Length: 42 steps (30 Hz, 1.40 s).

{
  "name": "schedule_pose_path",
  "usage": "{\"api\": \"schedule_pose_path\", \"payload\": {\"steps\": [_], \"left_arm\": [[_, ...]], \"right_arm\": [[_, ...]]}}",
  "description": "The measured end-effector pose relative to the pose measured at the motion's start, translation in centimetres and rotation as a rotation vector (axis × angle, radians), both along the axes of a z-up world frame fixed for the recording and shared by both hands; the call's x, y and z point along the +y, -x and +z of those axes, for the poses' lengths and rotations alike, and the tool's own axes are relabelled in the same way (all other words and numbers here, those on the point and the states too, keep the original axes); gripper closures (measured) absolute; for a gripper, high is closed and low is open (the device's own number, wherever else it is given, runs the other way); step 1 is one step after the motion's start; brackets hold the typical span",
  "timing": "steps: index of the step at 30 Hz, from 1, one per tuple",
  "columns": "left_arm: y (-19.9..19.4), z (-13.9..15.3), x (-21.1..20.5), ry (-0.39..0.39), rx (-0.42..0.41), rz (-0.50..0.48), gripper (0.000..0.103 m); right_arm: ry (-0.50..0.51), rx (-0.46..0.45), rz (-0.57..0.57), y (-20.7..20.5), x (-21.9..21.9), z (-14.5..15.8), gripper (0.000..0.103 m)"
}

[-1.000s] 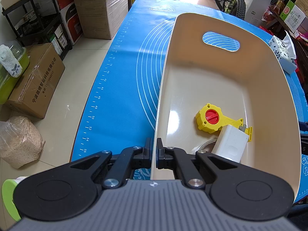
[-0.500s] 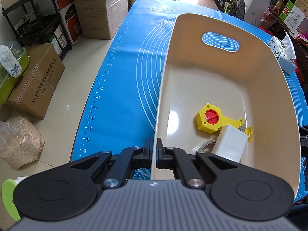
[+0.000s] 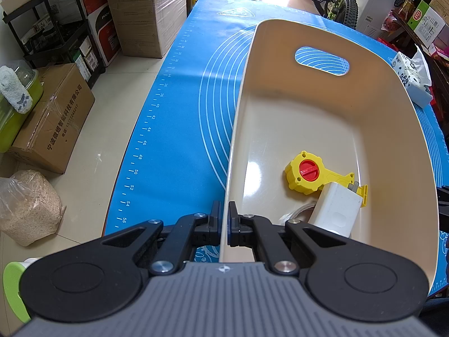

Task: Organize rigid objects
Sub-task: 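Grasp the black TV remote with the right tool and lift, then carry the black remote into the basket with the right tool and release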

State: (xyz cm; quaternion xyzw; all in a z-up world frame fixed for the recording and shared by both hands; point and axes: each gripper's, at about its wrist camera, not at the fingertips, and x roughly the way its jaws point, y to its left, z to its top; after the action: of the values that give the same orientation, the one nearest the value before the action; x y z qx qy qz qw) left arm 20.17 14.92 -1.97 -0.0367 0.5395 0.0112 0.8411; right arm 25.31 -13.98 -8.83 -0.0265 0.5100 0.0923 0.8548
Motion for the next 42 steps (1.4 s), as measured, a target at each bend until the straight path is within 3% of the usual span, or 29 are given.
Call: {"api": "schedule_pose_path", "payload": {"steps": [11,24,33,42], "left_arm": [[0.0,0.1,0.0,-0.001,0.001,-0.001,0.098],[0.1,0.0,-0.1,-0.005,0.001,0.001,0.098],[0.2,0.1,-0.1,-0.012,0.002,-0.002,0.098],[0.1,0.1,-0.3,-0.016,0.002,-0.004,0.098]], "right_arm": [[-0.002,-0.098,-0.048,0.7,-0.6,2.9,0.049],[-0.042,-0.324,-0.094,2.2,-1.3,9.1,0.049],[-0.088,-0.471,-0.019,3.0,3.0,13.4,0.049],[-0.139,-0.443,0.103,2.6,8.4,14.3,0.048]]}}
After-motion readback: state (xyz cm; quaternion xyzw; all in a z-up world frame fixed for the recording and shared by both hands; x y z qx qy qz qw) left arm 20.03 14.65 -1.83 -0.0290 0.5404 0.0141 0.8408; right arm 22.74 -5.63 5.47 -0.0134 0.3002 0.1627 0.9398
